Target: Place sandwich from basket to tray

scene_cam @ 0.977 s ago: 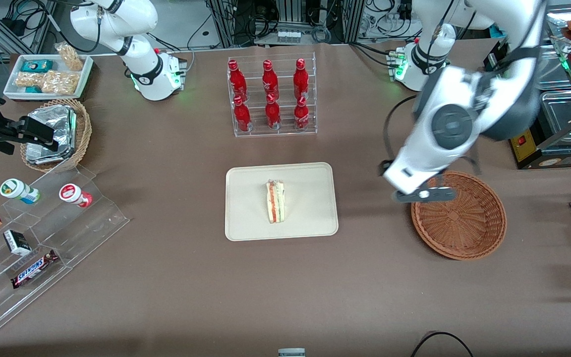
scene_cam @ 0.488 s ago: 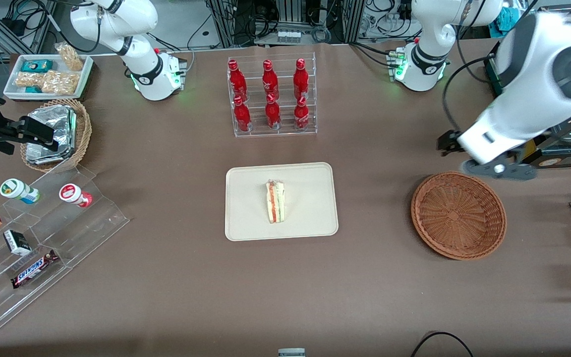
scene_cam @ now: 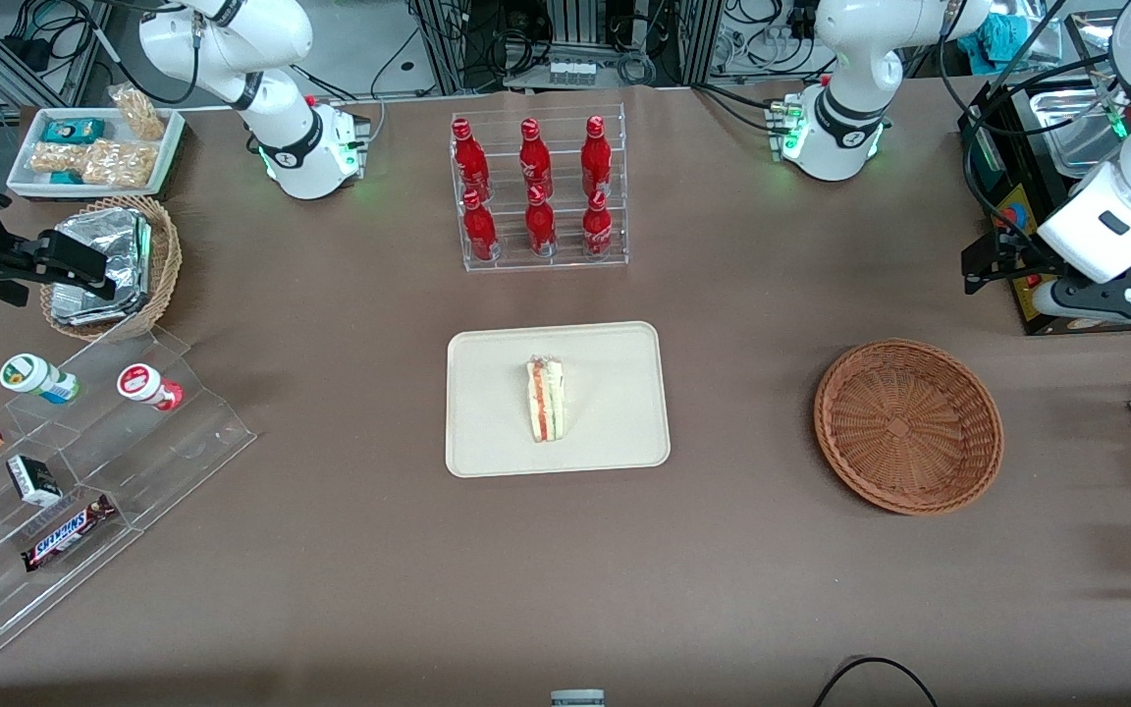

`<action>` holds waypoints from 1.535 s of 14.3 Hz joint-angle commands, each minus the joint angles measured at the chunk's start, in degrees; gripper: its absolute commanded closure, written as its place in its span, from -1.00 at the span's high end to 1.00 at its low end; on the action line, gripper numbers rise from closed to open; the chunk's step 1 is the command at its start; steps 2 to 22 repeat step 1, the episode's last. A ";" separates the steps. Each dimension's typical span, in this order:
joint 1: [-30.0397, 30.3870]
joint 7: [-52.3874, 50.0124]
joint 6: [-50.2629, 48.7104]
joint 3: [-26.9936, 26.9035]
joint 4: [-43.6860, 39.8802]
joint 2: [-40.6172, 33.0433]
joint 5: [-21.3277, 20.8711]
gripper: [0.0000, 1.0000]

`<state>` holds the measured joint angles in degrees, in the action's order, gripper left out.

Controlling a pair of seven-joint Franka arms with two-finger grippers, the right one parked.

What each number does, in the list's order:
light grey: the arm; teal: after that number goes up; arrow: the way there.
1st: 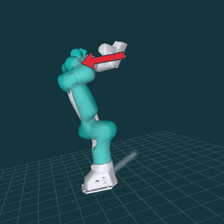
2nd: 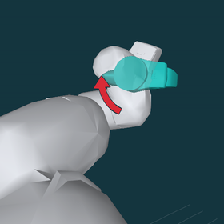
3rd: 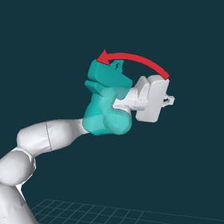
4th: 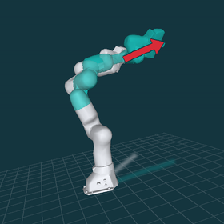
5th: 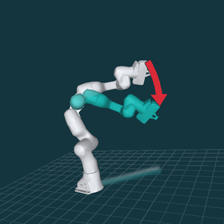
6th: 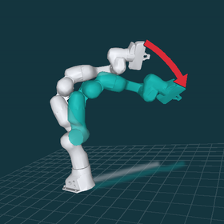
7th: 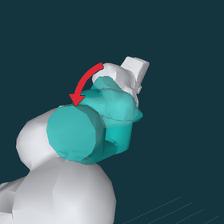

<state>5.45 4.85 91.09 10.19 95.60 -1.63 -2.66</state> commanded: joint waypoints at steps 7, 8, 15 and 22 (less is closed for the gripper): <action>0.97 -0.28 -2.06 1.06 -0.77 -0.04 0.46 1.00; 0.97 -0.28 -2.06 1.06 -0.77 -0.04 0.46 1.00; 0.97 -0.28 -2.06 1.06 -0.77 -0.04 0.46 1.00; 0.97 -0.28 -2.06 1.06 -0.77 -0.04 0.46 1.00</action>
